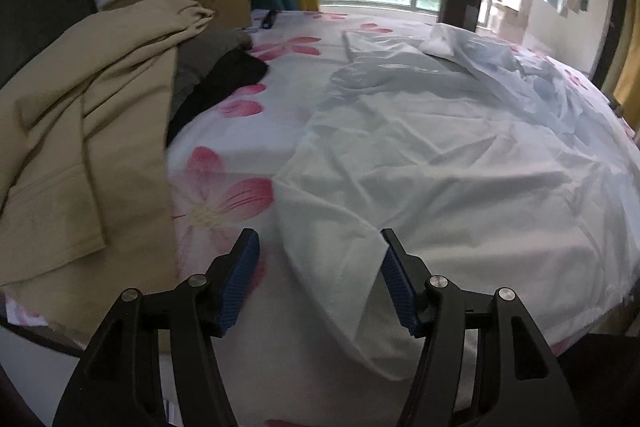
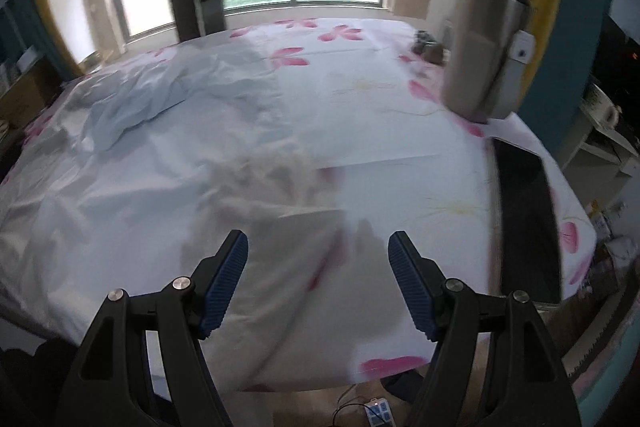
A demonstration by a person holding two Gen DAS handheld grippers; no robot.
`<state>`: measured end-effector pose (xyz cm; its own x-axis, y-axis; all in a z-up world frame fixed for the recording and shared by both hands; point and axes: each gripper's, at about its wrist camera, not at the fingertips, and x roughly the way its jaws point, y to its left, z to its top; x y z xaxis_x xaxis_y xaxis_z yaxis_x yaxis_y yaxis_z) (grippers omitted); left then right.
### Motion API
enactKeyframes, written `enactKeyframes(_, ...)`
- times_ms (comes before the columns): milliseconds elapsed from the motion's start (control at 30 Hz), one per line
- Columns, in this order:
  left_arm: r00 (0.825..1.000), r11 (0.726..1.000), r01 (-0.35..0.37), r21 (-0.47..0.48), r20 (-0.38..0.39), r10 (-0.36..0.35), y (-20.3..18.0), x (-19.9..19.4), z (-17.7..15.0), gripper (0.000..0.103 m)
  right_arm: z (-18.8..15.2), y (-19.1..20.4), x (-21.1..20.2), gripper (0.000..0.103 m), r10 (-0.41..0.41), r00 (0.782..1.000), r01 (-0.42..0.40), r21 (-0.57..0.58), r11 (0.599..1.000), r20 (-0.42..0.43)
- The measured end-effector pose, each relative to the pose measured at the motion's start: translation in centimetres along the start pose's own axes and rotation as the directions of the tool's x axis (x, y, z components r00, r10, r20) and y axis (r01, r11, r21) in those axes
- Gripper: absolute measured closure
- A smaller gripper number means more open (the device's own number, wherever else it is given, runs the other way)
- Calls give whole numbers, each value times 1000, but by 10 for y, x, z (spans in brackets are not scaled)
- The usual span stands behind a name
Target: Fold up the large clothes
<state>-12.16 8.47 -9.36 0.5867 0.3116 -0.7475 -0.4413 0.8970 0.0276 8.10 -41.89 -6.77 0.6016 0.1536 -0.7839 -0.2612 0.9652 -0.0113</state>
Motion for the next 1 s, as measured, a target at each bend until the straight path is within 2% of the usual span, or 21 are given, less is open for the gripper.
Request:
enactKeyframes(67, 1000, 1000, -8, -28, 13, 8, 5, -3, 1, 38, 0, 10, 2, 30, 20, 1000, -20, -11, 1000, -1)
enactKeyframes(133, 1000, 998, 16, -57, 27, -14, 9, -6, 1, 38, 0, 21, 9, 30, 30, 1000, -30, -32, 999, -8)
enactKeyframes(300, 999, 998, 25, -59, 29, -23, 4, -8, -1, 38, -1, 27, 29, 32, -40, 999, 39, -50, 998, -13)
enactKeyframes(333, 999, 998, 22, -61, 30, -20, 2, -8, -2, 38, -1, 25, 30, 53, -31, 999, 30, -47, 998, -17)
enactKeyframes(367, 1000, 998, 21, -58, 21, -20, 1, -6, -3, 38, -3, 23, 31, 61, -23, 999, 22, -50, 999, -23)
enactKeyframes(400, 1000, 999, 15, -51, -2, -15, -1, -2, -5, 38, -4, 22, 30, 75, -28, 1000, 27, -56, 998, -11)
enactKeyframes(433, 1000, 999, 3, -35, 13, -2, -3, -3, -6, 38, -4, 20, 30, 88, -36, 999, 35, -68, 997, -14)
enactKeyframes(533, 999, 1000, -23, -13, 23, 23, -8, -2, -8, 38, -6, 13, 28, 97, -18, 1000, 17, -60, 998, -17)
enactKeyframes(633, 999, 1000, -20, -15, 26, 20, -8, -3, -8, 40, -6, 7, 19, 98, -18, 1000, 18, -39, 999, 11)
enactKeyframes(667, 999, 1000, -9, -8, 31, 9, -8, -4, -8, 60, -5, 6, 16, 98, -17, 1000, 17, -30, 999, 21)
enactKeyframes(700, 999, 1000, -6, 2, 33, 6, -8, -4, -7, 87, -3, 4, 11, 98, -17, 999, 17, -20, 1000, 34)
enactKeyframes(733, 1000, 1000, -9, 7, 29, 9, -8, -5, -6, 93, -2, 3, 8, 98, -19, 999, 20, -18, 1000, 45)
enactKeyframes(800, 1000, 1000, 5, -10, 30, -4, -4, -7, -4, 97, 2, 1, 1, 98, -24, 997, 26, -17, 1000, 70)
enactKeyframes(1000, 996, 999, 0, -41, 93, 4, 3, -24, 6, 99, 14, -4, -18, 98, -42, 990, 46, -27, 999, 133)
